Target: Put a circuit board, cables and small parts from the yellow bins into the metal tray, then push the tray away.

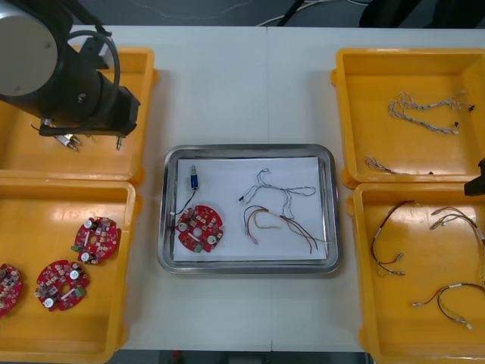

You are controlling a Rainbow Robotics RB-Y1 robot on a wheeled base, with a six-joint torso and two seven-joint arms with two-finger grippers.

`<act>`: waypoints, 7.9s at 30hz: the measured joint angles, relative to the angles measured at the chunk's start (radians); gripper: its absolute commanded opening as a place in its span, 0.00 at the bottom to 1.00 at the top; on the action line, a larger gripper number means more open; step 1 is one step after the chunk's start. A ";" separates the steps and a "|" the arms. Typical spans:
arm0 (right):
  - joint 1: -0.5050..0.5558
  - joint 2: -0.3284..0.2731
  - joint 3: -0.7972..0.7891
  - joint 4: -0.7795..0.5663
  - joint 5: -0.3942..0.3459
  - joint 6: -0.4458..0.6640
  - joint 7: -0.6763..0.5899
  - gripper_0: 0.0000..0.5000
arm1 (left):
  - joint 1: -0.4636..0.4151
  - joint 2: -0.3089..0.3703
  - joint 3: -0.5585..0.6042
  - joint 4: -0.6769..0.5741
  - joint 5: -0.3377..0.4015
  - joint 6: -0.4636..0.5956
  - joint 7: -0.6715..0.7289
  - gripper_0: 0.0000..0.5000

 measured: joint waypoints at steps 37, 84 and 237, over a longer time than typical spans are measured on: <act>0.001 -0.001 -0.001 -0.009 -0.007 0.000 0.000 1.00 | 0.047 -0.194 -0.348 -0.017 -0.200 0.000 0.027 0.00; 0.001 -0.001 -0.001 -0.010 -0.008 0.000 0.000 1.00 | 0.053 -0.239 -0.440 0.222 -0.298 -0.355 0.085 0.00; -0.652 0.260 1.345 0.020 0.138 -0.289 0.187 1.00 | 0.198 0.417 0.139 0.002 0.334 -0.094 0.024 1.00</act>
